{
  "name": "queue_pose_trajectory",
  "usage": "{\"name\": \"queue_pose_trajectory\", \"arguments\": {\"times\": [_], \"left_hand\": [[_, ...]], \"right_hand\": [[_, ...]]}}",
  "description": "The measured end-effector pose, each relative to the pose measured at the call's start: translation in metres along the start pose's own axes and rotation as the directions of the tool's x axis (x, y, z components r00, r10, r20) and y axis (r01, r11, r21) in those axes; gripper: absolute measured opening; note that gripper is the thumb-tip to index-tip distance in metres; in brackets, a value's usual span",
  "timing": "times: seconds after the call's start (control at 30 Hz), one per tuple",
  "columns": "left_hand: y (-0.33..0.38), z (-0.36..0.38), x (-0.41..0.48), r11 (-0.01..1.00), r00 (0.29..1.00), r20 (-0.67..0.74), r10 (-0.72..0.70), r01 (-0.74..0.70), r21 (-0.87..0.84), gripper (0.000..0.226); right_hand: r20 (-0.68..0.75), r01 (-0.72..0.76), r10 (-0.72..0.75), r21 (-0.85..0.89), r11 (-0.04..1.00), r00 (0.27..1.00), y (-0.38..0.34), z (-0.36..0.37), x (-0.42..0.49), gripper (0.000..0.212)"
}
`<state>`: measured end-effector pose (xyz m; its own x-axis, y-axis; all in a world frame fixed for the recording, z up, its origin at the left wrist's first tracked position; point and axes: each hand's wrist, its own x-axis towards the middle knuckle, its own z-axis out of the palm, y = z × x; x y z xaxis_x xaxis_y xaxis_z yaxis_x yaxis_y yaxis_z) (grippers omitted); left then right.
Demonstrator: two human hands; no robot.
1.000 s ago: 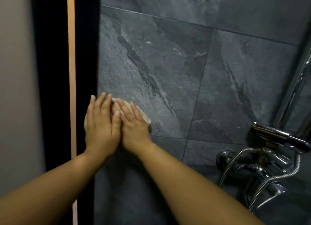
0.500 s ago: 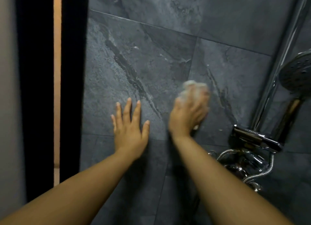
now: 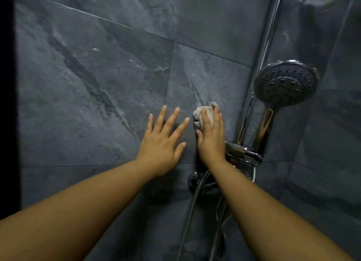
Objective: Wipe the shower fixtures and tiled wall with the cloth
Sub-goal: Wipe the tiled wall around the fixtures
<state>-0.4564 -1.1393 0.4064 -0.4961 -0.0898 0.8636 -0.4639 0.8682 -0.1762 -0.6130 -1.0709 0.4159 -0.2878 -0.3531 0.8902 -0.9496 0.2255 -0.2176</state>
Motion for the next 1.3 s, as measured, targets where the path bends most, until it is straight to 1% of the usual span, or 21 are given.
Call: {"name": "queue_pose_trajectory", "arguments": {"times": [0.03, 0.07, 0.1, 0.17, 0.23, 0.3, 0.33, 0.37, 0.4, 0.47, 0.53, 0.7, 0.77, 0.83, 0.93, 1.07, 1.17, 1.23, 1.3], "left_hand": [[0.004, 0.007, 0.007, 1.0, 1.0, 0.016, 0.024, -0.024, 0.002, 0.06], [0.005, 0.012, 0.011, 1.0, 0.999, 0.038, 0.031, -0.031, 0.004, 0.059], [0.006, 0.016, 0.016, 1.0, 0.997, 0.066, 0.028, -0.028, -0.001, 0.058], [0.004, 0.024, 0.019, 1.0, 0.995, 0.094, 0.016, -0.016, -0.007, 0.059], [0.0, 0.032, 0.017, 0.999, 0.994, 0.108, 0.033, -0.031, -0.015, 0.067], [-0.002, 0.032, 0.018, 1.0, 0.995, 0.101, 0.025, -0.025, 0.0, 0.072], [0.001, 0.033, 0.018, 1.0, 0.996, 0.091, 0.023, -0.024, 0.008, 0.073], [0.001, 0.031, 0.019, 0.999, 0.995, 0.101, 0.023, -0.026, 0.028, 0.073], [0.002, 0.031, 0.017, 0.999, 0.992, 0.121, 0.024, -0.029, 0.044, 0.073], [0.002, 0.031, 0.016, 0.997, 0.986, 0.162, 0.023, -0.034, 0.069, 0.073], [0.002, 0.03, 0.015, 0.997, 0.986, 0.166, 0.023, -0.034, 0.063, 0.073], [0.002, 0.03, 0.016, 0.999, 0.985, 0.169, 0.03, -0.037, 0.038, 0.076], [0.002, 0.029, 0.016, 0.999, 0.983, 0.178, 0.038, -0.044, 0.031, 0.076], [0.001, 0.029, 0.015, 0.998, 0.983, 0.182, 0.038, -0.045, 0.038, 0.075], [0.001, 0.029, 0.015, 0.998, 0.98, 0.195, 0.034, -0.044, 0.046, 0.075], [0.0, 0.03, 0.014, 0.997, 0.98, 0.196, 0.04, -0.052, 0.053, 0.076], [0.0, 0.029, 0.014, 0.997, 0.98, 0.192, 0.049, -0.059, 0.043, 0.076], [0.0, 0.029, 0.014, 0.997, 0.98, 0.189, 0.053, -0.063, 0.048, 0.076], [-0.001, 0.03, 0.014, 0.997, 0.981, 0.184, 0.056, -0.066, 0.049, 0.077]], "right_hand": [[-0.008, -0.041, 0.041, 0.015, 0.999, 0.999, -0.005, 0.002, -0.003, 0.067], [-0.015, -0.052, 0.052, 0.03, 0.998, 0.999, -0.011, 0.007, -0.009, 0.065], [-0.029, -0.017, 0.018, 0.032, 0.999, 0.999, -0.011, 0.011, -0.015, 0.064], [-0.012, 0.096, -0.095, 0.034, 0.995, 0.995, -0.003, 0.009, -0.028, 0.061], [-0.008, 0.189, -0.189, 0.068, 0.98, 0.982, 0.008, -0.004, -0.032, 0.055], [-0.04, 0.216, -0.214, 0.06, 0.975, 0.976, 0.011, -0.027, -0.029, 0.052], [-0.063, 0.21, -0.209, 0.001, 0.978, 0.976, 0.012, -0.039, -0.025, 0.055], [-0.092, 0.202, -0.209, -0.085, 0.976, 0.973, 0.013, -0.048, -0.016, 0.056], [-0.091, 0.188, -0.208, -0.19, 0.964, 0.974, 0.015, -0.054, -0.009, 0.057], [-0.009, 0.198, -0.22, -0.4, 0.895, 0.975, 0.018, -0.058, 0.0, 0.056], [0.108, 0.255, -0.237, -0.57, 0.781, 0.966, 0.023, -0.053, 0.0, 0.053], [0.283, 0.35, -0.207, -0.74, 0.574, 0.937, 0.035, -0.053, -0.008, 0.056], [0.325, 0.374, -0.189, -0.747, 0.549, 0.927, 0.031, -0.054, -0.009, 0.05], [0.366, 0.388, -0.158, -0.728, 0.565, 0.917, 0.028, -0.055, -0.008, 0.049], [0.375, 0.422, -0.211, -0.674, 0.607, 0.903, 0.03, -0.061, -0.006, 0.05], [0.332, 0.433, -0.29, -0.537, 0.724, 0.898, 0.039, -0.073, -0.018, 0.053], [0.268, 0.413, -0.327, -0.392, 0.822, 0.906, 0.043, -0.088, -0.028, 0.045], [0.237, 0.4, -0.335, -0.335, 0.853, 0.912, 0.046, -0.099, -0.035, 0.046], [0.233, 0.373, -0.312, -0.296, 0.879, 0.921, 0.049, -0.111, -0.04, 0.047]]}}
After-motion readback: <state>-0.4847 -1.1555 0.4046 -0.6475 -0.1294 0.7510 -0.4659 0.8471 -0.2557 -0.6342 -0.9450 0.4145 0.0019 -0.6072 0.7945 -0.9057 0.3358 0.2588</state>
